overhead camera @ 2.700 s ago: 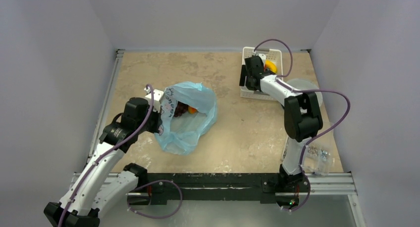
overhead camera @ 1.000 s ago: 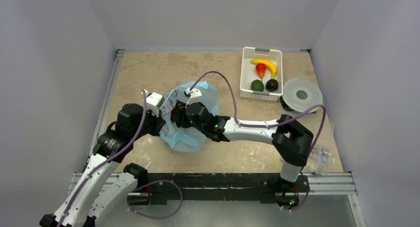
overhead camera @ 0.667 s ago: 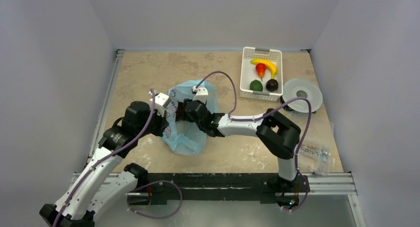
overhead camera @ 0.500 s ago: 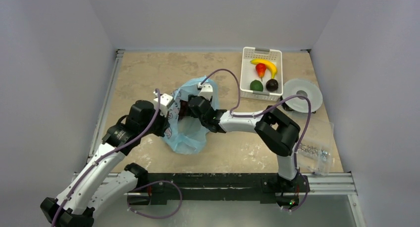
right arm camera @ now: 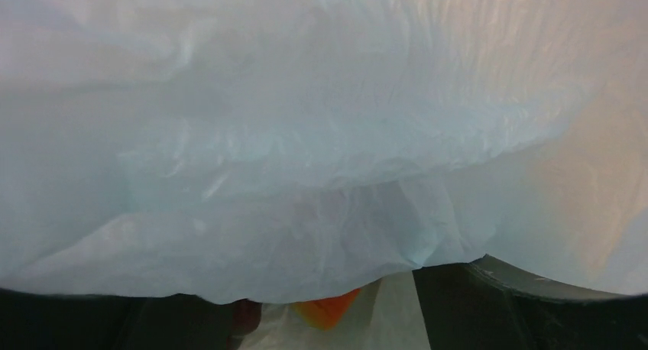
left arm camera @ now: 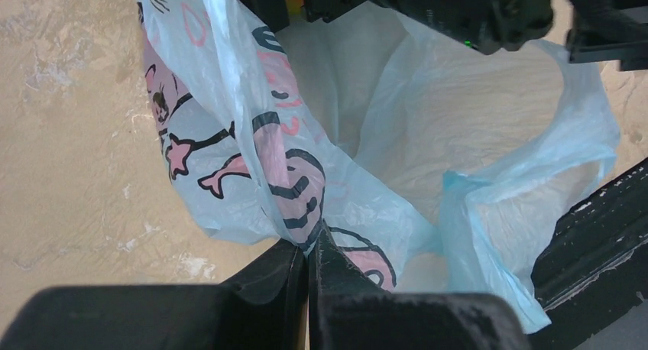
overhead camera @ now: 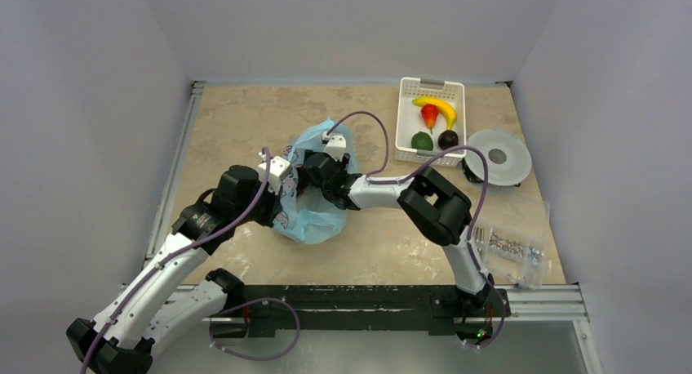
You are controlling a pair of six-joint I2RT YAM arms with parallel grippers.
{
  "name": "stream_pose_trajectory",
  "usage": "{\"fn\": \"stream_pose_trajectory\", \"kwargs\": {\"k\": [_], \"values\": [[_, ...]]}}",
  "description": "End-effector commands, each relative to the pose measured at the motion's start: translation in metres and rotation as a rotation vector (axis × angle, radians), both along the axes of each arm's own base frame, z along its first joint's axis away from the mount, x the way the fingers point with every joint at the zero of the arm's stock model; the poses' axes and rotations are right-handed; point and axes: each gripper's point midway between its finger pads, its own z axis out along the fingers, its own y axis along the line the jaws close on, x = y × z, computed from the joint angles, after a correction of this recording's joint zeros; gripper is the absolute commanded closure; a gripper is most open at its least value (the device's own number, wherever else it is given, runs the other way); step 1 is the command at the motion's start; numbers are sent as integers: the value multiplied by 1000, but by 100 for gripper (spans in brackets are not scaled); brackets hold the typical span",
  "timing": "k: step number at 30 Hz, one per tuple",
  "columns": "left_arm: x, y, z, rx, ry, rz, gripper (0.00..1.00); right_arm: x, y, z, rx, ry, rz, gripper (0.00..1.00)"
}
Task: Take the fake fruits out of the plastic bag
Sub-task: Take out the fake fruit from the plastic bag.
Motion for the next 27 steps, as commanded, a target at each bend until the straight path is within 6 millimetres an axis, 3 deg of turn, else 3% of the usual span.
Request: {"fn": "stream_pose_trajectory", "kwargs": {"k": [1, 5, 12, 19, 27], "values": [[3, -4, 12, -3, -39, -23, 100, 23, -2, 5, -1, -28, -103, 32], [2, -4, 12, -2, -41, -22, 100, 23, -10, 4, -53, -49, -108, 54], [3, -1, 13, 7, -48, -1, 100, 1, -14, 64, -5, -151, 62, 84], [13, 23, 22, 62, -107, 134, 100, -48, -1, 86, 117, -100, 330, 100], [28, 58, 28, 153, -238, 288, 100, -113, 14, 83, 232, 21, 626, 100]]}}
